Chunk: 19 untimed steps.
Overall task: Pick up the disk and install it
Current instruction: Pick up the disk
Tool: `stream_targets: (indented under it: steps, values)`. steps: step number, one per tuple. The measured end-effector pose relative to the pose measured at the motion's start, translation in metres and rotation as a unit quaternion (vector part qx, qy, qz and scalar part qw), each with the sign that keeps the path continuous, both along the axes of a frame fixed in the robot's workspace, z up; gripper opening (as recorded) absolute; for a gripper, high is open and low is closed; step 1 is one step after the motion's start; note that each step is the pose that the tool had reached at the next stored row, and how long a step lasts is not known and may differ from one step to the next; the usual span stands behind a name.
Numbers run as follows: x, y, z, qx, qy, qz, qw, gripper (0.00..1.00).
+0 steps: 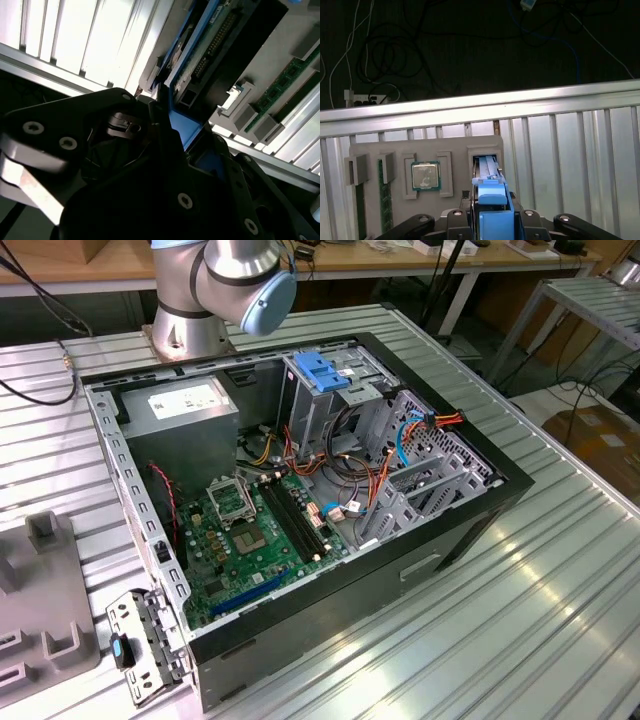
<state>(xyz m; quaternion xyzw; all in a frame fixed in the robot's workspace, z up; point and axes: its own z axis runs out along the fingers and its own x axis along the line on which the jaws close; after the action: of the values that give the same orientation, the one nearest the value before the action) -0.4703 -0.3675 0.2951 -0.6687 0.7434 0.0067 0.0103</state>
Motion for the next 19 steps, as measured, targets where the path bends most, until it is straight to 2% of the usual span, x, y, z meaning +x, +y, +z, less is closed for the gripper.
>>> stream_targets:
  steps: [6, 11, 19]
  values:
    - [0.0, 0.0, -0.0001, 0.0, 0.0, 0.002, 1.0, 0.38]
    - [-0.0001, -0.0003, -0.0004, 0.0, -0.0001, 0.034, 0.99942, 0.38]
    - [-0.0001, -0.0004, -0.0004, 0.0, 0.0, 0.051, 0.99869, 0.38]
